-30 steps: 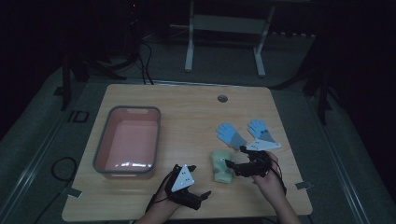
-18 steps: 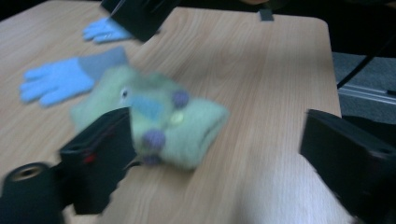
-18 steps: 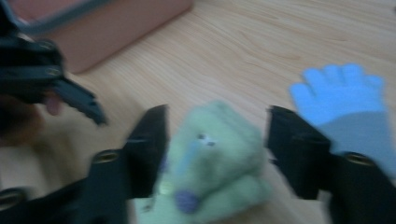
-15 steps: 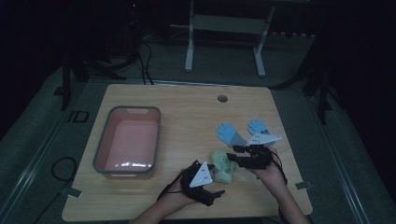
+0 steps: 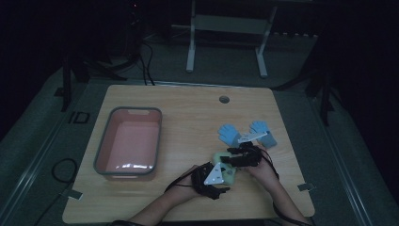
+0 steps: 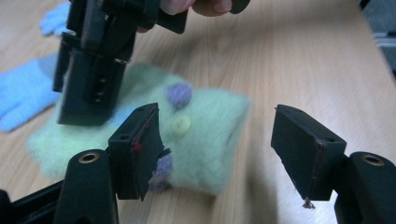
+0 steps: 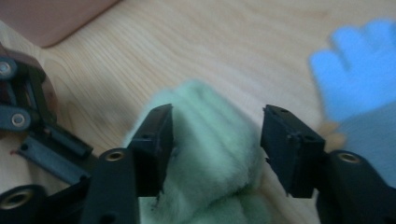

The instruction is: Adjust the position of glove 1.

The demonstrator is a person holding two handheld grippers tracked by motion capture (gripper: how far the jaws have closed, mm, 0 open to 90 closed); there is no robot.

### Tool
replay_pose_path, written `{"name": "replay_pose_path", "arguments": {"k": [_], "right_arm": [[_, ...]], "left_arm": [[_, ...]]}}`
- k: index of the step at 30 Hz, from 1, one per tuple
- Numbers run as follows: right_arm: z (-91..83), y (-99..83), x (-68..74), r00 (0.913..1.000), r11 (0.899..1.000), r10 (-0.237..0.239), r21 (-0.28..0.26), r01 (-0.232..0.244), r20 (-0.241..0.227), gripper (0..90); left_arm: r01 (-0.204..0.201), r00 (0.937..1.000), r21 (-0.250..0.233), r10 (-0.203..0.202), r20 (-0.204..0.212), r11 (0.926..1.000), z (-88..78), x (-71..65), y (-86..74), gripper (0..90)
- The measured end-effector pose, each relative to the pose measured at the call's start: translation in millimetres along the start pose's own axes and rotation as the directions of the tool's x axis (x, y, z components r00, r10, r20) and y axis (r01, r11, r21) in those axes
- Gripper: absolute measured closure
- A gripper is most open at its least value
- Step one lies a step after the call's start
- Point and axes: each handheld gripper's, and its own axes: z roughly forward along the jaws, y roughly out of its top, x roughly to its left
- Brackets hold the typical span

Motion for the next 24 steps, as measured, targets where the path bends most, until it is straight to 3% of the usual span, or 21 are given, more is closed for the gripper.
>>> {"name": "replay_pose_path", "arguments": {"k": [3,5,6,7,8,9,15,17,19,20,21,22,24], "right_arm": [[10.4,-6.4,-6.8,0.9977,0.997,0.054,0.053,-0.052,-0.04,36.8],[11.7,-8.1,-8.0,0.9959,0.997,0.067,0.047,-0.064,-0.061,40.9],[11.8,-8.4,-8.6,0.9949,0.997,0.07,0.047,-0.067,-0.072,43.2],[11.8,-8.6,-8.9,0.9939,0.996,0.079,0.049,-0.075,-0.077,45.2],[12.0,-8.8,-9.1,0.9929,0.996,0.086,0.047,-0.082,-0.083,47.6],[12.0,-8.8,-9.1,0.9929,0.996,0.086,0.047,-0.082,-0.083,47.6],[12.2,-9.2,-9.0,0.99,0.994,0.101,0.057,-0.096,-0.098,54.7],[12.5,-9.6,-8.2,0.9899,0.994,0.102,0.056,-0.097,-0.098,56.9],[12.5,-9.6,-7.9,0.9896,0.993,0.106,0.057,-0.101,-0.097,58.1],[12.2,-9.7,-7.0,0.9889,0.993,0.114,0.054,-0.109,-0.096,60.2],[12.0,-9.7,-6.7,0.989,0.993,0.113,0.052,-0.108,-0.096,61.3],[11.3,-9.6,-6.3,0.9888,0.993,0.114,0.05,-0.109,-0.096,62.6],[9.6,-9.5,-5.7,0.9897,0.993,0.111,0.034,-0.109,-0.09,65.5]], "left_arm": [[-0.011,0.9999,0.018,0.011,-0.004,0.9998,3.2,0.7,-0.7,33.4],[-0.034,0.9994,0.035,0.034,-0.008,0.9988,5.4,-0.1,-0.1,33.4],[-0.067,0.9975,0.047,0.068,-0.019,0.9966,7.4,-1.7,-0.1,33.4],[-0.067,0.9975,0.047,0.068,-0.019,0.9966,7.4,-1.7,-0.1,34.1],[-0.101,0.9941,0.063,0.103,-0.034,0.9929,8.9,-3.7,-0.4,35.2],[-0.101,0.9941,0.063,0.103,-0.034,0.9929,8.9,-3.7,-0.4,35.5],[-0.145,0.9854,0.073,0.15,-0.08,0.9868,12.7,-8.4,-3.3,48.1],[-0.158,0.979,0.081,0.167,-0.117,0.9841,13.9,-7.9,-4.5,58.1],[-0.155,0.9793,0.082,0.164,-0.118,0.9844,13.8,-7.2,-4.4,60.1],[-0.146,0.9809,0.08,0.155,-0.117,0.986,13.4,-6.2,-3.6,66.4],[-0.123,0.9859,0.081,0.131,-0.104,0.9891,11.9,-3.7,-1.4,68.6],[-0.123,0.9859,0.081,0.131,-0.104,0.9891,11.9,-3.7,-1.4,70.7],[-0.08,0.9942,0.082,0.085,-0.065,0.9935,7.8,3.6,2.3,73.5]]}}
